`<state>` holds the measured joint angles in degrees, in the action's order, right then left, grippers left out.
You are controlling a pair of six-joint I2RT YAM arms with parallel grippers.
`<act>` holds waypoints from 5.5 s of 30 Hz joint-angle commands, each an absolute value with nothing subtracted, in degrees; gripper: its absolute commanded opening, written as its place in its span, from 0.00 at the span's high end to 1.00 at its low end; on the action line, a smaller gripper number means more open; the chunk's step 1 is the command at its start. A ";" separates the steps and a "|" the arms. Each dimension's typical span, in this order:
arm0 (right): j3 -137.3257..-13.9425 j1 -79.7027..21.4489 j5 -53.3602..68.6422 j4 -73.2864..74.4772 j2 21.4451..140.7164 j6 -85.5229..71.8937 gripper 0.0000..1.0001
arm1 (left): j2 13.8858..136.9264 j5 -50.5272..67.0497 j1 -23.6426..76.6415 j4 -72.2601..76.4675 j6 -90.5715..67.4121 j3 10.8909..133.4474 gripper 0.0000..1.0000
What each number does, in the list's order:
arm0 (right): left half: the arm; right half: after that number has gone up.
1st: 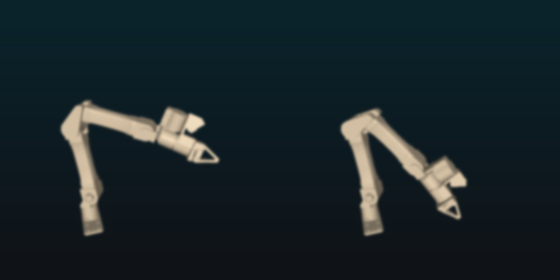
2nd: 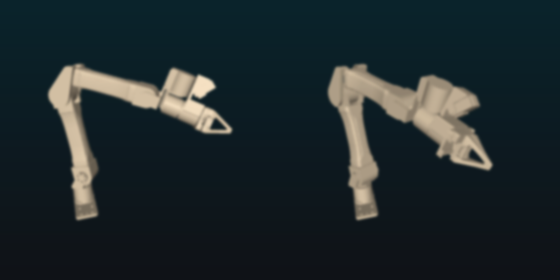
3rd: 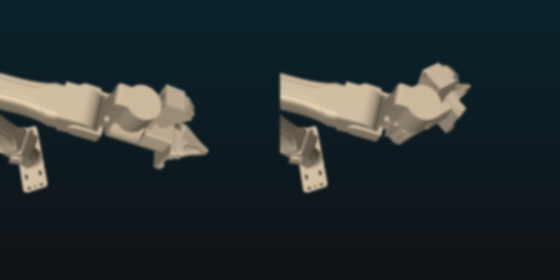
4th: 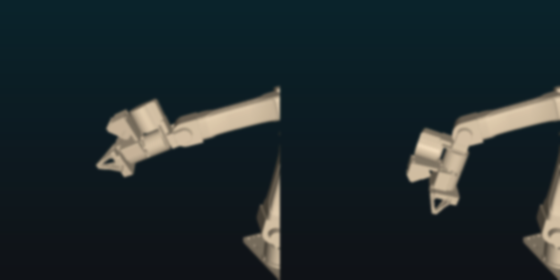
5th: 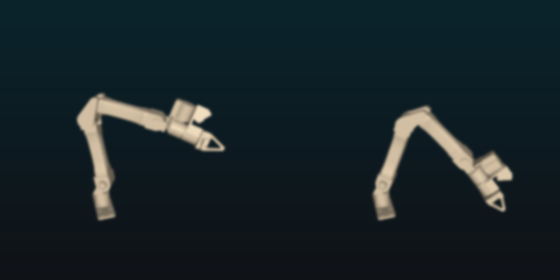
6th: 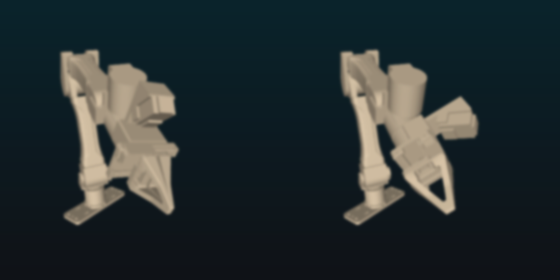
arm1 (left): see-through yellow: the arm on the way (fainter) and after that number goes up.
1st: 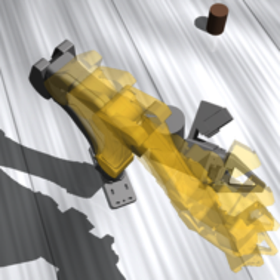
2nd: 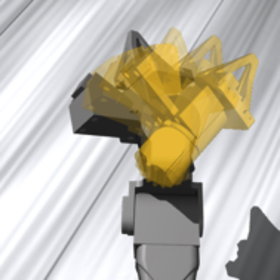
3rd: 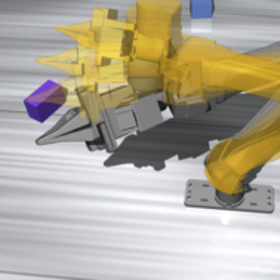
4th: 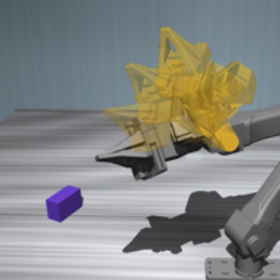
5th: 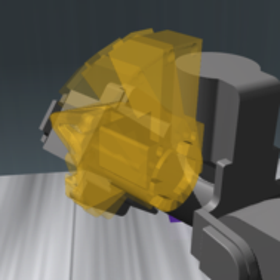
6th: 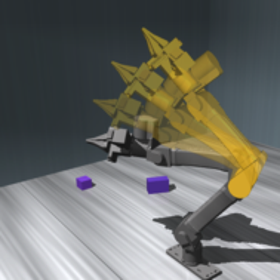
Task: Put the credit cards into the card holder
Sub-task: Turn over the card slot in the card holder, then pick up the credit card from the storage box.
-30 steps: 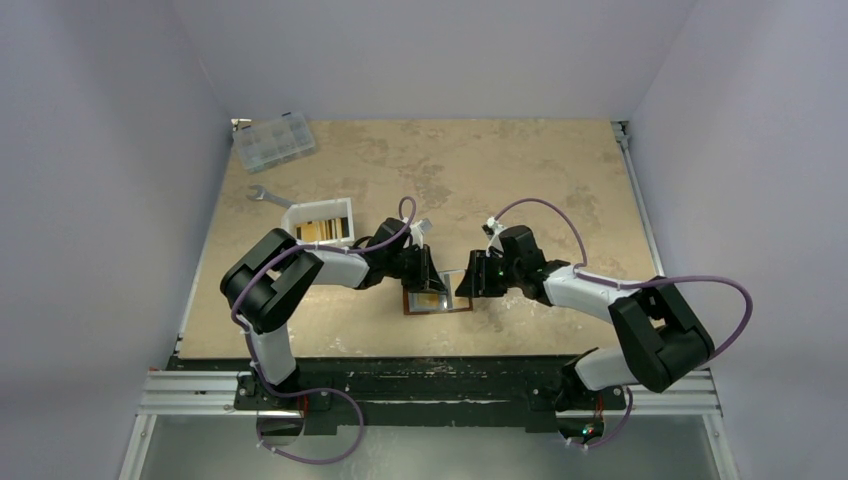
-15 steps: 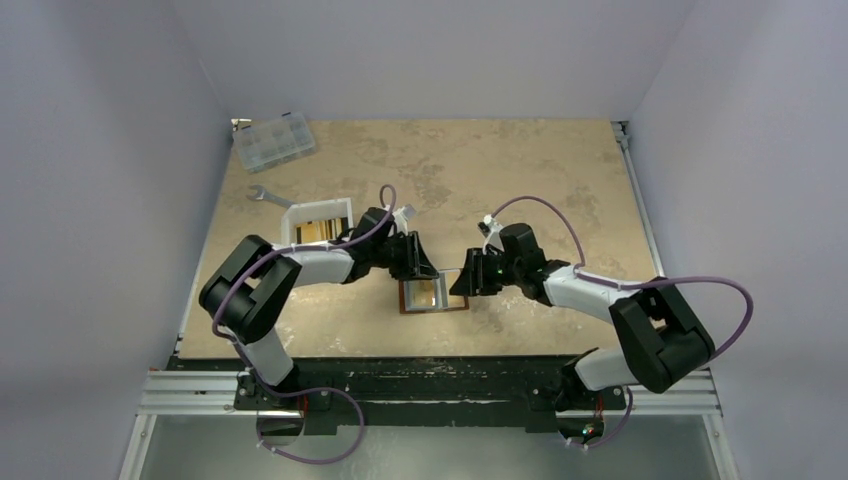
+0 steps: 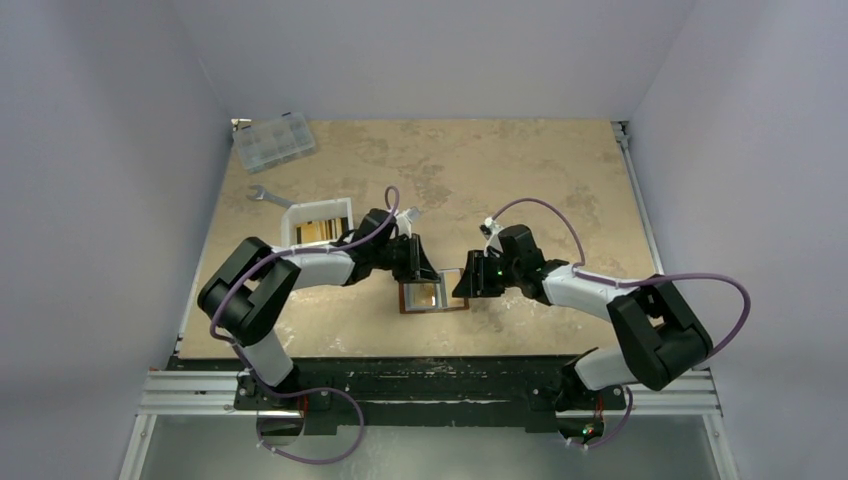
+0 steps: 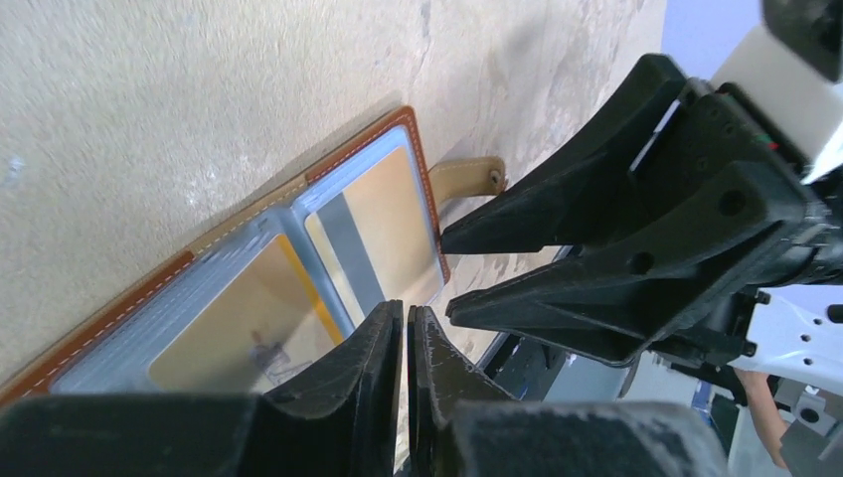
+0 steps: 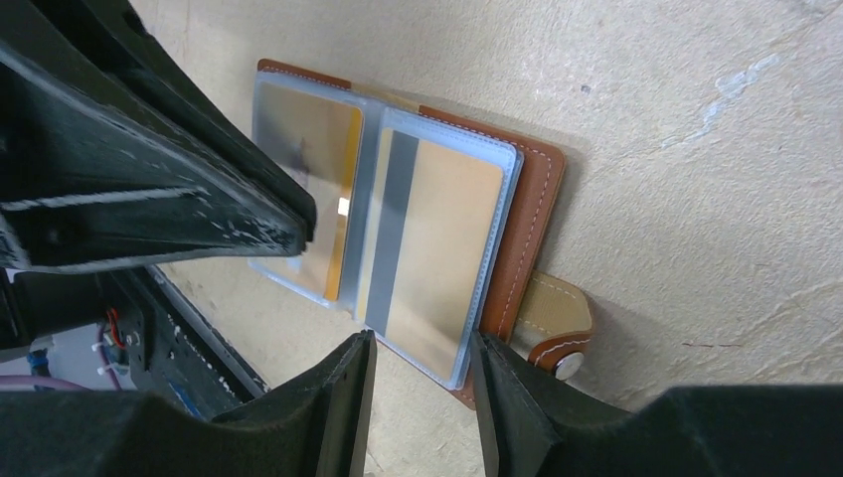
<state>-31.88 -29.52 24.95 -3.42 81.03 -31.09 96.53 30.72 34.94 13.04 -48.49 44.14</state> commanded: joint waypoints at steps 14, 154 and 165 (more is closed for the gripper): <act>-33.41 -29.51 26.14 -5.59 83.01 -31.55 0.53 | 103.27 28.65 36.08 8.88 -44.24 44.33 1.00; -47.23 -32.68 0.90 7.11 94.19 -22.16 0.33 | 96.46 -16.32 8.00 -34.76 -19.24 68.51 0.41; -48.56 -27.68 0.60 8.20 92.08 -20.39 0.30 | 107.52 -14.47 8.00 -31.12 -20.21 69.75 0.27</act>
